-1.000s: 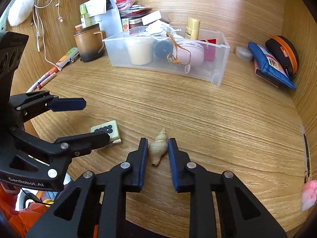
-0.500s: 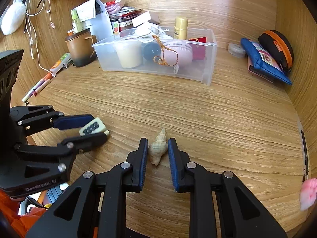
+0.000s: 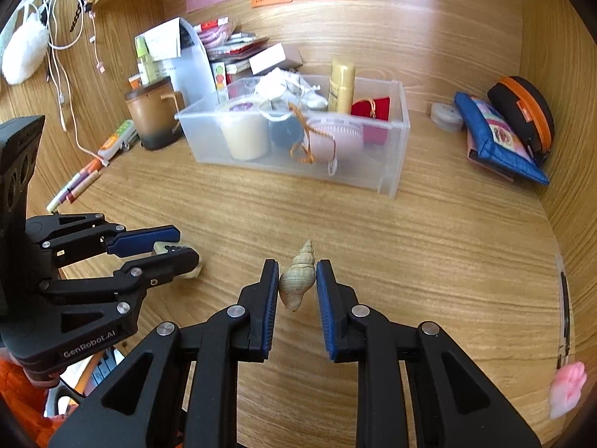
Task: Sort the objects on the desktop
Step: 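Carry the domino tile with the left tool while the right tool carries the seashell over the box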
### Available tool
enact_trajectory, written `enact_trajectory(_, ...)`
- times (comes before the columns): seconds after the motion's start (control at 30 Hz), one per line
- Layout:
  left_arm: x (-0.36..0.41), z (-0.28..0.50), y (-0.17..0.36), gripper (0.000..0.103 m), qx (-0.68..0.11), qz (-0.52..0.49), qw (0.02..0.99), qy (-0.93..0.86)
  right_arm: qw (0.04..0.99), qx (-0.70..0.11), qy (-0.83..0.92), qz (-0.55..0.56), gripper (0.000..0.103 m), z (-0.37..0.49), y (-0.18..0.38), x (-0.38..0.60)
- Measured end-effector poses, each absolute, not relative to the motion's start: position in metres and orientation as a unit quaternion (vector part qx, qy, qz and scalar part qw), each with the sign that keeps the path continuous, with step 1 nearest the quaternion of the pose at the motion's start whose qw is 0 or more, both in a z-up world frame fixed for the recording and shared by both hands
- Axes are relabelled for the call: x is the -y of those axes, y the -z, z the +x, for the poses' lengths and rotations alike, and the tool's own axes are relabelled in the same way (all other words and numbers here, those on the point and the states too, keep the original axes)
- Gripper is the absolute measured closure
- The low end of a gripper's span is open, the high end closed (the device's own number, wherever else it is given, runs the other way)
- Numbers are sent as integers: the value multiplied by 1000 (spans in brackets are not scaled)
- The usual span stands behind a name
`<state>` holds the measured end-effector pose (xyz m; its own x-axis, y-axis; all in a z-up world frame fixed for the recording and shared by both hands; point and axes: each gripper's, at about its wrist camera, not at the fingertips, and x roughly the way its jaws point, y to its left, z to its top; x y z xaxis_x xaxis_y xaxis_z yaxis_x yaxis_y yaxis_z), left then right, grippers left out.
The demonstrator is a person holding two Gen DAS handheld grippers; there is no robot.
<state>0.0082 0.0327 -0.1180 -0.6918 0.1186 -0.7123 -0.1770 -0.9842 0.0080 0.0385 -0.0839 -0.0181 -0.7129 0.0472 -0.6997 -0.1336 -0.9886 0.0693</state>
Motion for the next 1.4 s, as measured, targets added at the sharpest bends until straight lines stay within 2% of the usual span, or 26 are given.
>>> enact_trajectory(0.9, 15, -22, 60, 79, -26, -320, 31, -947, 49, -24, -951, -304, 84, -3, -56, 87)
enact_trajectory(1.4, 43, -64, 34, 79, -16, -310, 34, -950, 51, -12, -952, -303, 84, -48, -66, 76)
